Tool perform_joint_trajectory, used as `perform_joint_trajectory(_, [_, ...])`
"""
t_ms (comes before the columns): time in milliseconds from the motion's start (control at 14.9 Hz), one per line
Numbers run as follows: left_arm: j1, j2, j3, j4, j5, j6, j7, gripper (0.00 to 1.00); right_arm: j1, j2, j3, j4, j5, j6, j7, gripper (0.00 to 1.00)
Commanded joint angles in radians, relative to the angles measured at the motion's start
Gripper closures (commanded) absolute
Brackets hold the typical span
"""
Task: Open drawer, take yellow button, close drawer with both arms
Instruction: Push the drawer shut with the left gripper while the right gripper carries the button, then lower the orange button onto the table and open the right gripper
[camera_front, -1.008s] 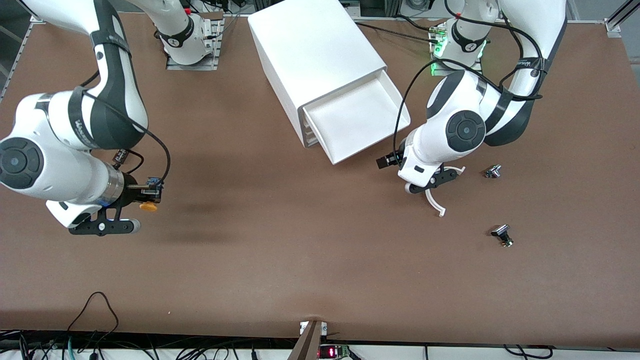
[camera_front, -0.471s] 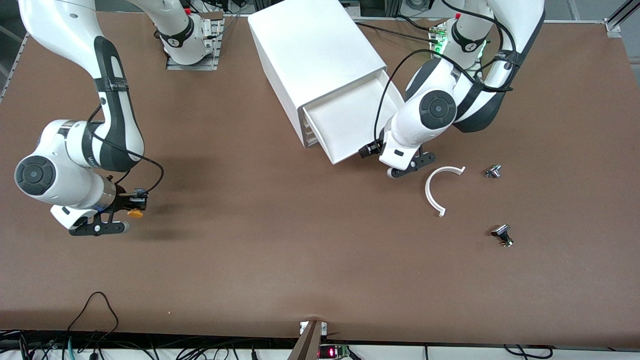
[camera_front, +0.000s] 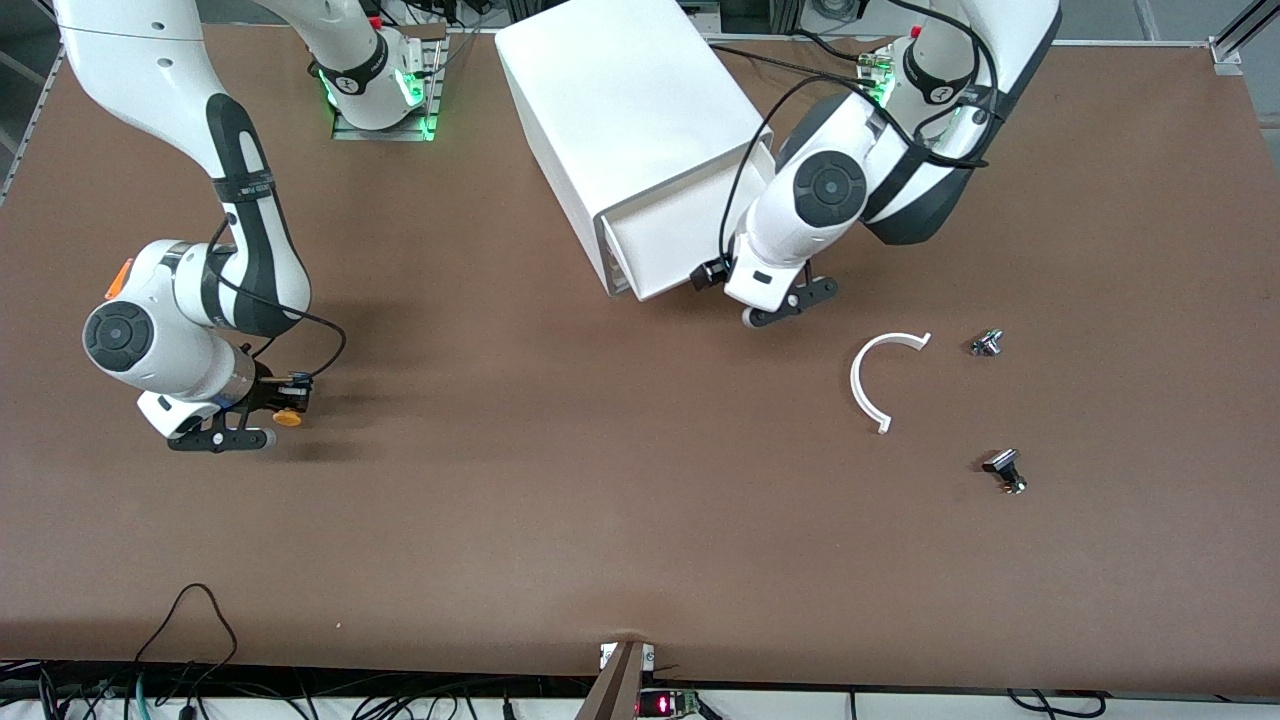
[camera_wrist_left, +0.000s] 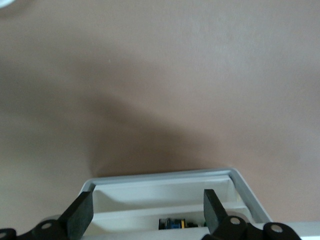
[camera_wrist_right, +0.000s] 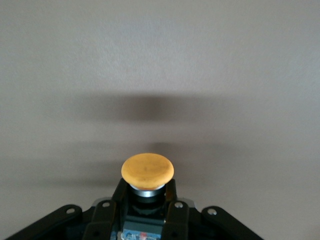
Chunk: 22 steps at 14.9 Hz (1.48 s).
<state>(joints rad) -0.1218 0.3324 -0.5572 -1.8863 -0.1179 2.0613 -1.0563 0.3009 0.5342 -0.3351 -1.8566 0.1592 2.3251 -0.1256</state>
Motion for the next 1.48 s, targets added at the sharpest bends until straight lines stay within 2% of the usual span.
perform_joint_trajectory(0, [0.001, -0.036, -0.049, -0.046, 0.01, 0.013, -0.047, 0.02, -0.008, 0.0, 0.004, -0.027, 0.051, 0.028, -0.035, 1.0])
perform_joint_trajectory(134, [0.001, -0.036, -0.082, -0.047, 0.01, 0.013, -0.08, 0.02, -0.016, 0.007, 0.004, -0.026, 0.062, 0.034, -0.037, 0.97])
perform_joint_trajectory(269, [0.001, -0.036, -0.107, -0.048, 0.01, 0.01, -0.102, 0.02, -0.016, 0.016, 0.005, -0.021, 0.082, 0.034, -0.037, 0.67])
perform_joint_trajectory(403, [0.001, -0.036, -0.128, -0.059, 0.01, 0.003, -0.106, 0.02, -0.016, 0.018, 0.005, -0.016, 0.086, 0.034, -0.037, 0.46])
perform_joint_trajectory(471, [0.001, -0.039, -0.135, -0.063, 0.01, 0.0, -0.108, 0.02, -0.016, 0.018, 0.004, -0.015, 0.086, 0.034, -0.037, 0.43])
perform_joint_trajectory(739, [0.002, -0.039, -0.153, -0.073, 0.01, -0.029, -0.106, 0.02, -0.017, 0.009, 0.004, 0.013, 0.086, 0.028, -0.037, 0.02])
perform_joint_trajectory(1210, [0.001, -0.05, -0.162, -0.066, 0.01, -0.072, -0.106, 0.02, -0.003, -0.169, 0.005, 0.037, 0.065, -0.081, -0.043, 0.01])
perform_joint_trajectory(1412, [0.017, -0.052, -0.158, -0.039, 0.01, -0.075, -0.085, 0.02, 0.009, -0.272, 0.011, 0.062, 0.016, -0.203, -0.031, 0.01])
